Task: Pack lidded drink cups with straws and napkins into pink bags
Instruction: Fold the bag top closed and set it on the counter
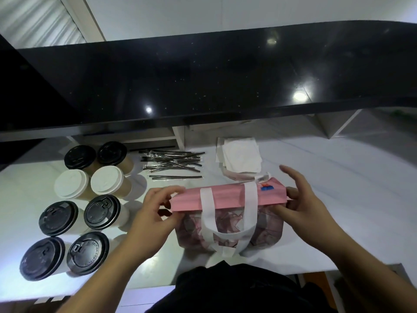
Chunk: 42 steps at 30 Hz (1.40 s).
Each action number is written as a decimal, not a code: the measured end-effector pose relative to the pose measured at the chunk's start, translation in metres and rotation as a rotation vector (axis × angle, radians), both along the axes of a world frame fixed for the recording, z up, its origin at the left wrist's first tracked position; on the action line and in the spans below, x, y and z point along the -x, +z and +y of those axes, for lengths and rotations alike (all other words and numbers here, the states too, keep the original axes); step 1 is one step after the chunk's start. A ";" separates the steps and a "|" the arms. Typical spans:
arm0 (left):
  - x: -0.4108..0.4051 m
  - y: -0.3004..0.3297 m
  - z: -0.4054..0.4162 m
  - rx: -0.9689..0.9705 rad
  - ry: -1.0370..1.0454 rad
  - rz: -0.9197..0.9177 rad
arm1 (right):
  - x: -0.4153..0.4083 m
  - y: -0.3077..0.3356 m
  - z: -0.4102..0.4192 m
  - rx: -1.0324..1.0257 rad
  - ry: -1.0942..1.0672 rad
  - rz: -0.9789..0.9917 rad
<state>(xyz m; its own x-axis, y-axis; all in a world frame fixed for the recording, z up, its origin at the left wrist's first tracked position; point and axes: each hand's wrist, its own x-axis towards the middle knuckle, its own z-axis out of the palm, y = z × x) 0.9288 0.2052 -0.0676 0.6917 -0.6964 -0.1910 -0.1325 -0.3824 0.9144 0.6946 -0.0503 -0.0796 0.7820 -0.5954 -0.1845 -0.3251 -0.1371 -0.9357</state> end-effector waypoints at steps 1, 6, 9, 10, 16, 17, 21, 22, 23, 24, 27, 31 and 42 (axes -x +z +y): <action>-0.001 0.001 -0.001 -0.018 -0.013 -0.091 | -0.002 0.001 -0.001 0.084 0.015 0.000; -0.005 0.008 -0.005 -0.030 -0.159 -0.376 | -0.008 0.004 0.003 0.466 -0.003 0.009; -0.006 0.008 -0.008 -0.007 -0.244 -0.493 | -0.008 0.000 0.006 0.680 0.026 0.052; -0.006 0.005 -0.008 0.006 -0.270 -0.541 | -0.006 -0.003 0.006 0.739 0.038 0.060; -0.007 -0.001 -0.005 0.002 -0.290 -0.612 | 0.004 -0.008 0.007 0.742 0.075 0.041; -0.007 0.000 -0.004 0.002 -0.306 -0.613 | 0.003 -0.010 0.007 0.759 0.046 0.039; -0.008 0.004 -0.007 -0.016 -0.298 -0.620 | -0.002 -0.010 0.005 0.826 0.000 0.059; -0.008 0.004 -0.008 -0.027 -0.285 -0.634 | -0.003 -0.008 0.003 0.847 0.020 0.053; -0.008 0.003 -0.009 -0.042 -0.277 -0.642 | -0.004 -0.007 0.001 0.874 0.050 0.048; -0.010 0.003 -0.010 -0.058 -0.284 -0.645 | -0.005 -0.006 -0.001 0.904 0.084 0.044; -0.013 0.001 -0.013 -0.059 -0.298 -0.630 | -0.011 -0.002 -0.006 0.956 0.175 0.014; -0.015 0.004 -0.018 -0.063 -0.344 -0.701 | -0.015 0.008 -0.010 1.004 0.248 0.023; -0.013 0.023 -0.047 -0.168 -0.527 -0.752 | -0.051 0.032 0.006 1.117 0.468 0.029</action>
